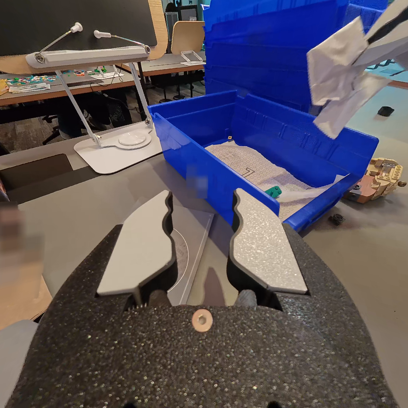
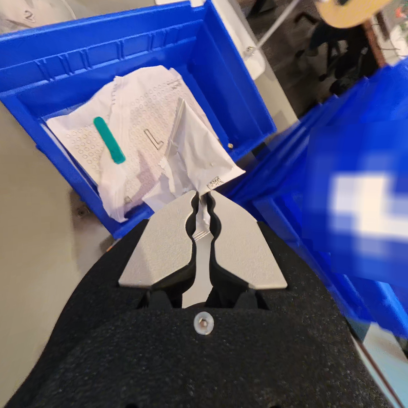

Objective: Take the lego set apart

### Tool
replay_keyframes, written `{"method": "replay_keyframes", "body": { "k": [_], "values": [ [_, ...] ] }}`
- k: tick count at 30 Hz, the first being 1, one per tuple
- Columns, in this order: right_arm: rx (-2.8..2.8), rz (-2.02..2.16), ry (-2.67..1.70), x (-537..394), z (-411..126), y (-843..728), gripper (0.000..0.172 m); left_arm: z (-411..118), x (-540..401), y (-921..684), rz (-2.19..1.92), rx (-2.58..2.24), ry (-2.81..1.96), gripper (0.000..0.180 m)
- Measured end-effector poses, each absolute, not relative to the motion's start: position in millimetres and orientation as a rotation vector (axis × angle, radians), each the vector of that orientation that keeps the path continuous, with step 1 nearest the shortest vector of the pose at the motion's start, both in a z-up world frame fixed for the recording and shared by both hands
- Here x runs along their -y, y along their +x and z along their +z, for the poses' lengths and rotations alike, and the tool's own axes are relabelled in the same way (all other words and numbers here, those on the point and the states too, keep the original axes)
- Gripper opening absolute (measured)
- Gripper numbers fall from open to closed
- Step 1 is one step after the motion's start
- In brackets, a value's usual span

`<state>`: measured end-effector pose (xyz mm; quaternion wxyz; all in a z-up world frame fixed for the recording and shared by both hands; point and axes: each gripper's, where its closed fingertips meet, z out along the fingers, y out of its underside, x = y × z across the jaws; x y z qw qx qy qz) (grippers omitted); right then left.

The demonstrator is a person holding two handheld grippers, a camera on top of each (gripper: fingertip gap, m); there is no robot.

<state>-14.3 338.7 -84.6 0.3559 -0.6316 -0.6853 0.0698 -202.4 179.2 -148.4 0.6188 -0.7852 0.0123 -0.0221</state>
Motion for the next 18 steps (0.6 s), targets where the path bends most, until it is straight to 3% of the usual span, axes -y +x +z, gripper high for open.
{"method": "replay_keyframes", "body": {
  "k": [4, 18],
  "values": [
    [1.631, 0.194, -1.729, -359.8, -86.7, 39.6, 0.007, -148.9, -179.9, -198.9, -0.049, -0.039, -1.807, 0.051],
    [1.428, 0.235, -2.165, -431.0, -183.8, 149.2, 0.011, -161.7, -179.1, -199.5, 0.011, -0.046, -1.832, 0.051]
  ]
}}
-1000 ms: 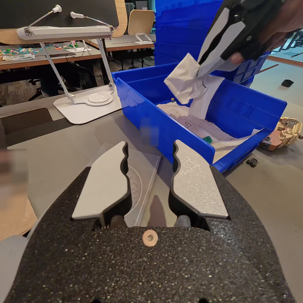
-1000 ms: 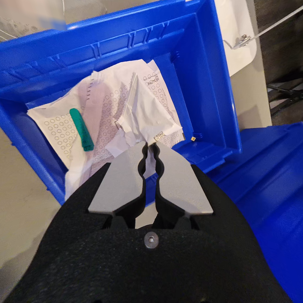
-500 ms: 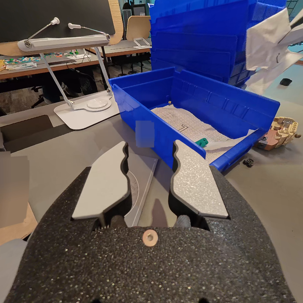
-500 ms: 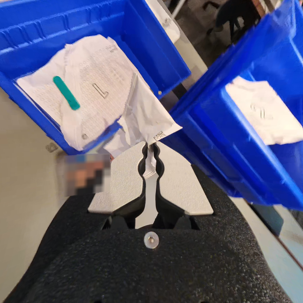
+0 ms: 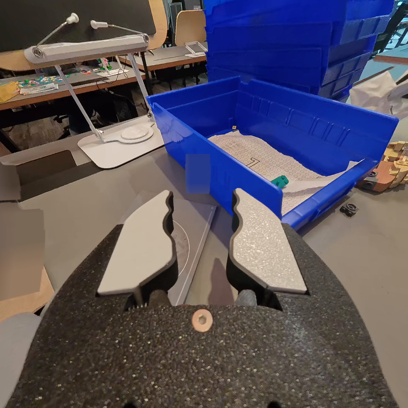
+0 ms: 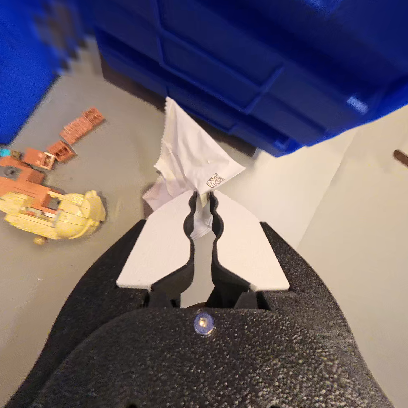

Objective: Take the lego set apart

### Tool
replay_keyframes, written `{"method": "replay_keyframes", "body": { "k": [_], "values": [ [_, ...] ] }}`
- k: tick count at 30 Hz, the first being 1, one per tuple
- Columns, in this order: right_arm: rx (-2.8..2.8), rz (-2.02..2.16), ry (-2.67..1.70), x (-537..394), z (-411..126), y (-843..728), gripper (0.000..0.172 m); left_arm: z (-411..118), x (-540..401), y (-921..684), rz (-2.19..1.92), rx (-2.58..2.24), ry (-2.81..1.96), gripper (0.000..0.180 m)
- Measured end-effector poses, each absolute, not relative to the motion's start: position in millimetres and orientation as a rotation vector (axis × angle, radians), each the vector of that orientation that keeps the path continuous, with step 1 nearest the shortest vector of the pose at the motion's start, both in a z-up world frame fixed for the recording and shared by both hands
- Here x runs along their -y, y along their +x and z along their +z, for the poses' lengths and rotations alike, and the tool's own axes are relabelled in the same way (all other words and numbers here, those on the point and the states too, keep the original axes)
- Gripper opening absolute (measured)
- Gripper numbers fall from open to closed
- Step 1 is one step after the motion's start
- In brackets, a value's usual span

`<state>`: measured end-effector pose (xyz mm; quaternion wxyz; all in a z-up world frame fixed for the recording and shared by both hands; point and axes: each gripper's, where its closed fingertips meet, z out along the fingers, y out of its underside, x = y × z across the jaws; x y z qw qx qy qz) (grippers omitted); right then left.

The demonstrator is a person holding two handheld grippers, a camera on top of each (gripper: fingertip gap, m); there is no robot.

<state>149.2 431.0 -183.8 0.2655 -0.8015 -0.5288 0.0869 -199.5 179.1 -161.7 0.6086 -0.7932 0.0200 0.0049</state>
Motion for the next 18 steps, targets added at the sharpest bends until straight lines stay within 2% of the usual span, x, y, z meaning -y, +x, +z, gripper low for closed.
{"method": "replay_keyframes", "body": {
  "k": [4, 7, 14, 18],
  "values": [
    [1.459, 0.156, -2.220, -431.9, -208.4, 162.5, 0.029, -163.1, -179.5, -201.3, 0.010, -0.038, -1.833, 0.050],
    [1.443, 0.115, -2.168, -428.9, -196.0, 161.0, 0.038, -164.2, -179.9, -200.1, 0.005, -0.044, -1.836, 0.050],
    [1.578, 0.198, -1.853, -373.1, -121.6, 90.1, 0.037, -158.5, -179.6, -195.8, 0.003, -0.061, -1.823, 0.051],
    [1.861, 0.267, -1.613, -307.9, -108.9, 12.3, 0.036, -156.2, -178.7, -196.3, 0.008, -0.060, -1.815, 0.051]
  ]
}}
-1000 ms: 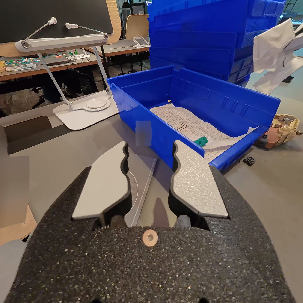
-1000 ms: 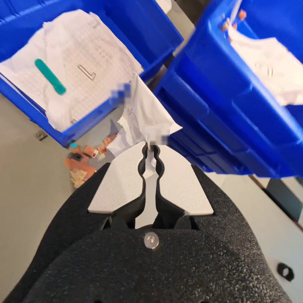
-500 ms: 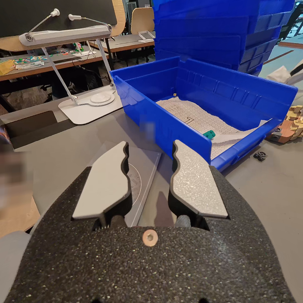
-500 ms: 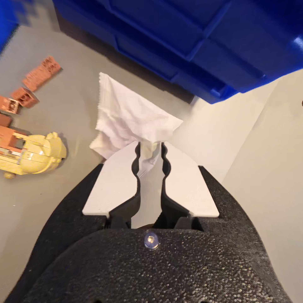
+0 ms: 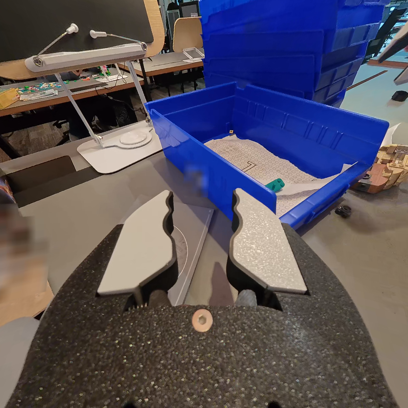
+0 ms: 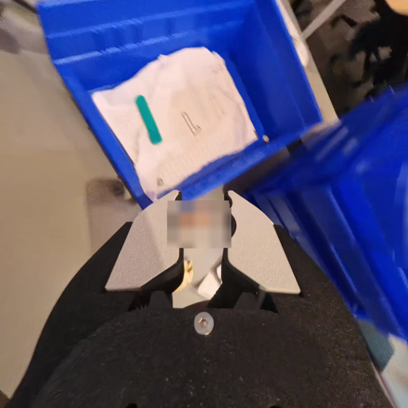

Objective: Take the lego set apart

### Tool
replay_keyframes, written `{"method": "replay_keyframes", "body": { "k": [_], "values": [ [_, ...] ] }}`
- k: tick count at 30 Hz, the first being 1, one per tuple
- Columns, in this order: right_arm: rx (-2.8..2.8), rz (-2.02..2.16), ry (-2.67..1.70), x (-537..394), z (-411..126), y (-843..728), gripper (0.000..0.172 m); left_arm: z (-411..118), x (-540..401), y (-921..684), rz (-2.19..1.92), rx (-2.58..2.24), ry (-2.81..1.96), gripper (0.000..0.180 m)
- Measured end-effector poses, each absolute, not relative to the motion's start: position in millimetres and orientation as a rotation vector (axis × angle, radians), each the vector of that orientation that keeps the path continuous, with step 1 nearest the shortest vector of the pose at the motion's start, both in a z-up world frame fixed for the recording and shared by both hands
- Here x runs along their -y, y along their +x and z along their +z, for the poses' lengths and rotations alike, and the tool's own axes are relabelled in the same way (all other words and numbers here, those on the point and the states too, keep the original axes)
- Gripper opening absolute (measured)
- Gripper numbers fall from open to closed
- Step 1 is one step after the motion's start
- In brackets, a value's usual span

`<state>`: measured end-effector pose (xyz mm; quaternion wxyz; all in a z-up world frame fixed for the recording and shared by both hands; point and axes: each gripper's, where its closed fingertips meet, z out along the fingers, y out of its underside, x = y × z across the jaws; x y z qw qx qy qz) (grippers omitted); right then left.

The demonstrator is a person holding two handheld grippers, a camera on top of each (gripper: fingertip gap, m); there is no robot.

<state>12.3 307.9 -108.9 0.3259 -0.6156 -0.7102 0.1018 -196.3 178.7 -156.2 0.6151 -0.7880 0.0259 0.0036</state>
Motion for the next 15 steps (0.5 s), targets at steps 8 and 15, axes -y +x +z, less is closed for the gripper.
{"method": "replay_keyframes", "body": {
  "k": [8, 15],
  "values": [
    [2.207, 0.071, -1.548, -291.0, -172.2, -113.2, 0.039, -157.0, -177.2, -204.2, 0.018, -0.038, -1.817, 0.050],
    [2.200, 0.102, -1.724, -335.7, -209.9, -164.4, 0.052, -153.1, -175.8, -209.8, -0.004, -0.012, -1.810, 0.050]
  ]
}}
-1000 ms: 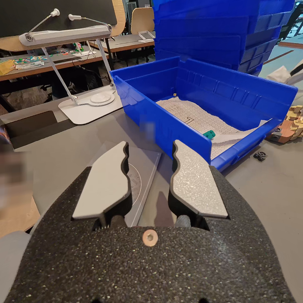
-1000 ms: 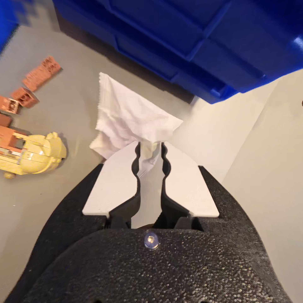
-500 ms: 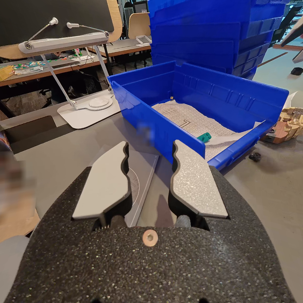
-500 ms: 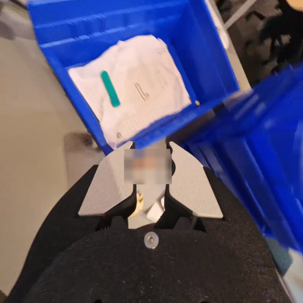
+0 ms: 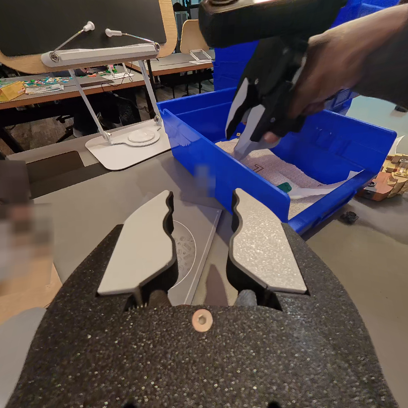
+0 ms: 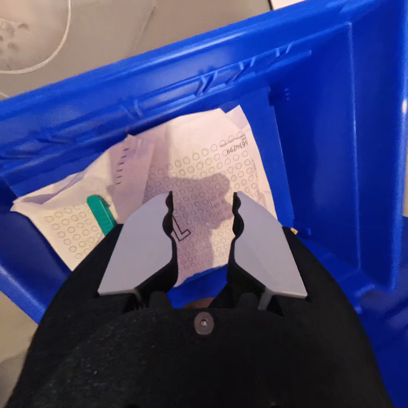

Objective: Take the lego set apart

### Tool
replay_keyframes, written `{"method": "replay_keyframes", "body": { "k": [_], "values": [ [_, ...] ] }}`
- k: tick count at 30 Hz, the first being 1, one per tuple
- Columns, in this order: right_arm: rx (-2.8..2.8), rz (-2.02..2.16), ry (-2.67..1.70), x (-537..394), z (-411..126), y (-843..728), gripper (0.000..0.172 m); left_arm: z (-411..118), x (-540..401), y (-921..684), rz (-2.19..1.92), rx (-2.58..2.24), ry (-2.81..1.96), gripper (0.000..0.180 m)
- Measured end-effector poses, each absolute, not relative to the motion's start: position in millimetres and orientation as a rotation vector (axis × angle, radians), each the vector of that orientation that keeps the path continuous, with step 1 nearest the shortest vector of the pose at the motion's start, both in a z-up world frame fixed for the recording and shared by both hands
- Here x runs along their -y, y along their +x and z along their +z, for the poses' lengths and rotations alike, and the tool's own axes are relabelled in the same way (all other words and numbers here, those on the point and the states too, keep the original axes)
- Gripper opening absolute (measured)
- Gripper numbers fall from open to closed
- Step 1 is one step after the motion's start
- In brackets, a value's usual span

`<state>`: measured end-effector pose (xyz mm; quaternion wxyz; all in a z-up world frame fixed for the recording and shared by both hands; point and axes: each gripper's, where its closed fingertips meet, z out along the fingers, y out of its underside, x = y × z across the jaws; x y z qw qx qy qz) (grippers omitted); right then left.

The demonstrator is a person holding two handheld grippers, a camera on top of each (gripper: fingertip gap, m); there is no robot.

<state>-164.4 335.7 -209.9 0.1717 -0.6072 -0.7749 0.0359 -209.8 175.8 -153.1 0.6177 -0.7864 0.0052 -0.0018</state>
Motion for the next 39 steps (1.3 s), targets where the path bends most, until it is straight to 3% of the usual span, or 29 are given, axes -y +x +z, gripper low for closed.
{"method": "replay_keyframes", "body": {
  "k": [7, 13, 16, 19, 21, 28, 39],
  "values": [
    [2.401, 0.219, -1.594, -319.4, -221.6, -180.3, 0.091, -151.0, -177.6, -209.0, -0.019, -0.012, -1.813, 0.050],
    [2.491, 0.167, -1.554, -313.4, -243.4, -189.3, 0.095, -153.7, -178.0, -208.8, -0.013, -0.016, -1.821, 0.050],
    [2.493, 0.136, -1.550, -314.2, -243.8, -189.7, 0.077, -155.7, -178.2, -210.4, -0.014, -0.010, -1.827, 0.050],
    [2.456, 0.127, -1.550, -318.0, -238.7, -190.4, 0.026, -155.7, -178.4, -210.1, -0.014, -0.011, -1.827, 0.050],
    [2.423, 0.125, -1.549, -321.5, -235.9, -190.7, 0.004, -155.7, -178.5, -209.4, -0.012, -0.014, -1.827, 0.050],
    [2.371, 0.131, -1.479, -325.6, -222.9, -189.0, 0.000, -156.2, -178.2, -209.9, -0.011, -0.011, -1.827, 0.050],
    [2.085, 0.228, -1.370, -335.5, -133.2, -189.9, 0.000, -153.8, -177.8, -210.2, -0.012, -0.008, -1.819, 0.050]
  ]
}}
